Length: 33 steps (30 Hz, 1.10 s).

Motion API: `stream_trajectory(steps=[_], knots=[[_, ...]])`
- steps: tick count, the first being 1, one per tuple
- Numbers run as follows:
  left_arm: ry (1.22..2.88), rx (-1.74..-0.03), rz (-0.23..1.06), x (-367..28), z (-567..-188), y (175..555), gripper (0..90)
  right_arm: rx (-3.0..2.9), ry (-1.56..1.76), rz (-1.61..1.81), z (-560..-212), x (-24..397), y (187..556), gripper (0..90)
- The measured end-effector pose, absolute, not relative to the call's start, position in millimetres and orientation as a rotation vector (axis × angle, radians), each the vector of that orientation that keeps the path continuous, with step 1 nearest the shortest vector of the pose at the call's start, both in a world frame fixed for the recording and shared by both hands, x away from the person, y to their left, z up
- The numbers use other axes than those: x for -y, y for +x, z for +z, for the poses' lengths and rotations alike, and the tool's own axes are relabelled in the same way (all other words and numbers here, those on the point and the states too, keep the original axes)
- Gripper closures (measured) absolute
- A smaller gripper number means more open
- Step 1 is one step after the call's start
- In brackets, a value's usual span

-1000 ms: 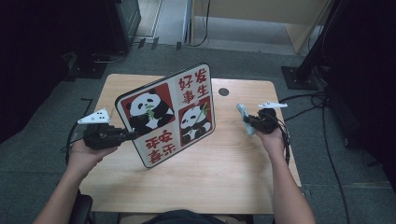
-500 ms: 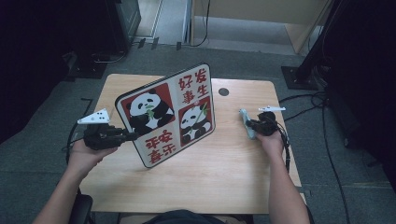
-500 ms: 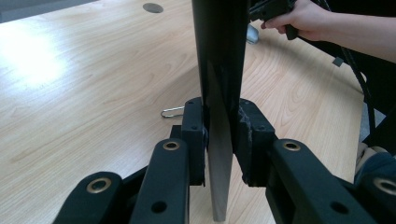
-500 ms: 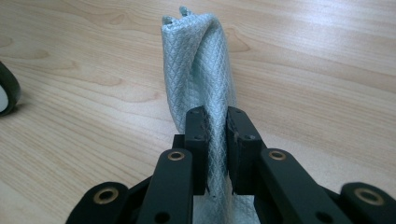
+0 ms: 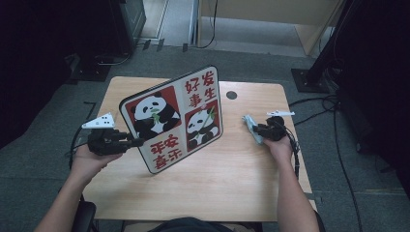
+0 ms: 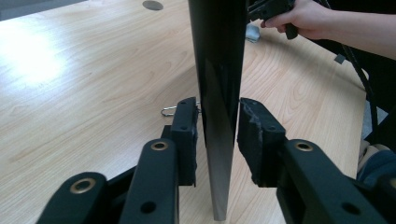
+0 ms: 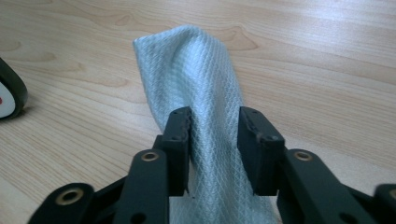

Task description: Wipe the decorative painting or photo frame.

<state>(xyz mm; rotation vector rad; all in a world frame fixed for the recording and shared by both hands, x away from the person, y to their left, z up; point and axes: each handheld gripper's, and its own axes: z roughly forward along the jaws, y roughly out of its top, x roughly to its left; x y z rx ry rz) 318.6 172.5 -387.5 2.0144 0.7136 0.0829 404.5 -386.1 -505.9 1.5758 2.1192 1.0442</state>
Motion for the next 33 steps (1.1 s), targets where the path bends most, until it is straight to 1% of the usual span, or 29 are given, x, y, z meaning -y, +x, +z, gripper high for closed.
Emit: stream_trajectory(steps=[5, 9, 13, 15, 18, 24, 33], knots=[[2.021, -0.699, 0.083, -172.0, -388.2, 318.1, 60.1, -2.113, 1.587, 1.064, -501.9, 389.0, 402.8, 58.8], [2.032, -0.684, 0.094, -171.0, -389.1, 317.6, 53.2, -2.092, 1.576, 1.103, -496.3, 388.3, 400.8, 51.8], [2.025, -0.679, 0.101, -173.4, -389.4, 317.5, 46.6, -2.126, 1.538, 1.071, -491.0, 379.9, 397.6, 50.3], [2.022, -0.671, 0.107, -174.9, -389.8, 316.9, 44.7, -2.133, 1.530, 1.073, -488.9, 376.9, 396.2, 50.2], [2.023, -0.665, 0.109, -177.0, -390.9, 316.0, 42.2, -2.149, 1.510, 1.086, -486.1, 371.4, 392.9, 50.2], [2.024, -0.671, 0.108, -181.9, -393.1, 314.5, 40.0, -2.178, 1.487, 1.115, -481.9, 362.1, 383.0, 50.5], [2.032, -0.685, 0.122, -189.4, -396.5, 313.9, 38.5, -2.217, 1.399, 1.137, -474.1, 348.3, 364.9, 50.1]])
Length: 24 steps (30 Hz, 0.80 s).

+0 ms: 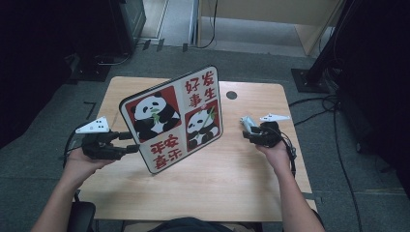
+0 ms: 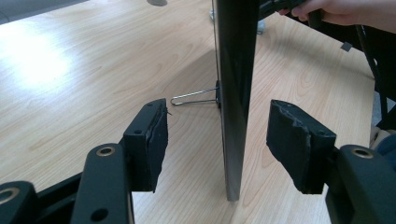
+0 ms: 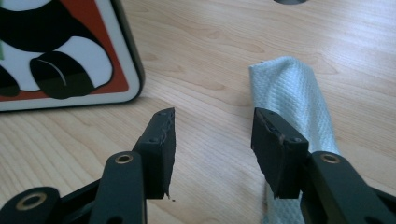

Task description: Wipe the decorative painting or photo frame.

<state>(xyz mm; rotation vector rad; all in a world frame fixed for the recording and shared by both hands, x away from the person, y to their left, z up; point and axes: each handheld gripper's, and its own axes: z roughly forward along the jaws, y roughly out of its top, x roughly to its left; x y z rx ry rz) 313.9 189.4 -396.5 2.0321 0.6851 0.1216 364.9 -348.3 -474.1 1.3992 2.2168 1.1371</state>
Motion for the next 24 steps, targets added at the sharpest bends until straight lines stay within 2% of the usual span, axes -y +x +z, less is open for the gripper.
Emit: stream_trajectory(steps=[6, 24], knots=[[2.037, -0.702, 0.134, -196.0, -400.2, 314.6, 38.0, -2.220, 1.404, 1.174, -470.7, 343.3, 357.9, 50.1], [2.051, -0.777, 0.176, -213.0, -415.1, 323.0, 36.2, -2.297, 1.258, 1.247, -462.4, 324.7, 335.0, 40.6]])
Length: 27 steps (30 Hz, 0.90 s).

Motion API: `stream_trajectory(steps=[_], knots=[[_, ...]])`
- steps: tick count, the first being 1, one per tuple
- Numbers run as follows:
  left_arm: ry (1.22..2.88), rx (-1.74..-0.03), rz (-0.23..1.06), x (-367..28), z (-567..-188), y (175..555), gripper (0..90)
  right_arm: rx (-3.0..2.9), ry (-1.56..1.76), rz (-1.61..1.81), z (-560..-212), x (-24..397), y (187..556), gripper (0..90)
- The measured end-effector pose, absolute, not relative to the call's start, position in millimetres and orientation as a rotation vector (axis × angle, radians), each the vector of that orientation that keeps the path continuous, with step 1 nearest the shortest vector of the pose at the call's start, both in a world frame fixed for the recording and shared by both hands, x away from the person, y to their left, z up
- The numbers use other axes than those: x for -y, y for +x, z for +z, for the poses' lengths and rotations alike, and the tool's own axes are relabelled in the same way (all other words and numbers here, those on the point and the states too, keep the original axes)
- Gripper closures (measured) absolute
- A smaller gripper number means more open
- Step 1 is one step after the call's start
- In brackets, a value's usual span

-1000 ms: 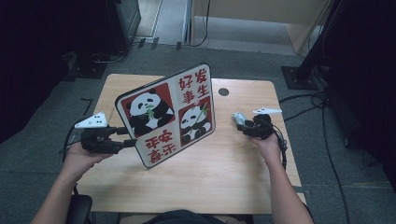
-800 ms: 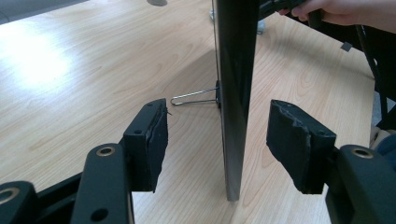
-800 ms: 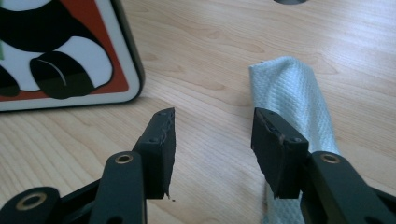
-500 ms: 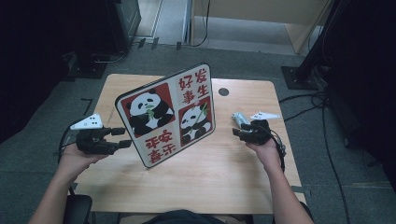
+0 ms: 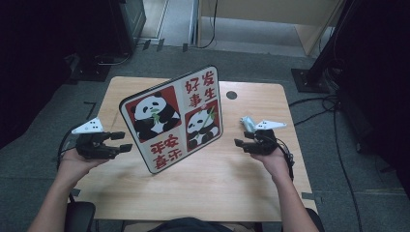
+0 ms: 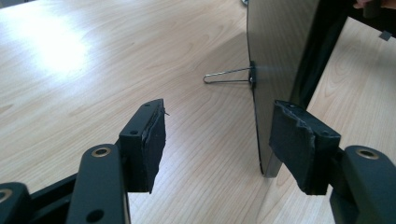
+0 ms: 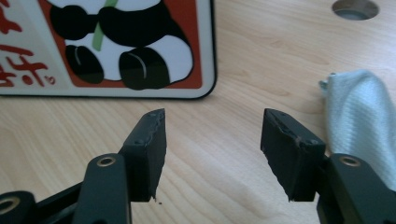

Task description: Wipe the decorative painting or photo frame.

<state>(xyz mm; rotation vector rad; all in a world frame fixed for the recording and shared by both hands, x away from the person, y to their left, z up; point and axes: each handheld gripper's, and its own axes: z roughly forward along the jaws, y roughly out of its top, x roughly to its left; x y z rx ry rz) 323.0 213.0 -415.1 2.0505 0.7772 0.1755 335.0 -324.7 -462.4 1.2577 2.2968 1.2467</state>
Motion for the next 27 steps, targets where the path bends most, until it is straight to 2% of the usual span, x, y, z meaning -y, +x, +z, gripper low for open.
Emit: stream_trajectory(steps=[15, 27], knots=[[2.110, -0.906, 0.210, -220.0, -435.8, 335.8, 35.2, -2.357, 1.179, 1.248, -463.1, 316.2, 328.3, 40.4], [2.134, -0.928, 0.199, -219.5, -441.6, 338.4, 35.0, -2.370, 1.181, 1.234, -464.7, 316.8, 330.3, 40.2]])
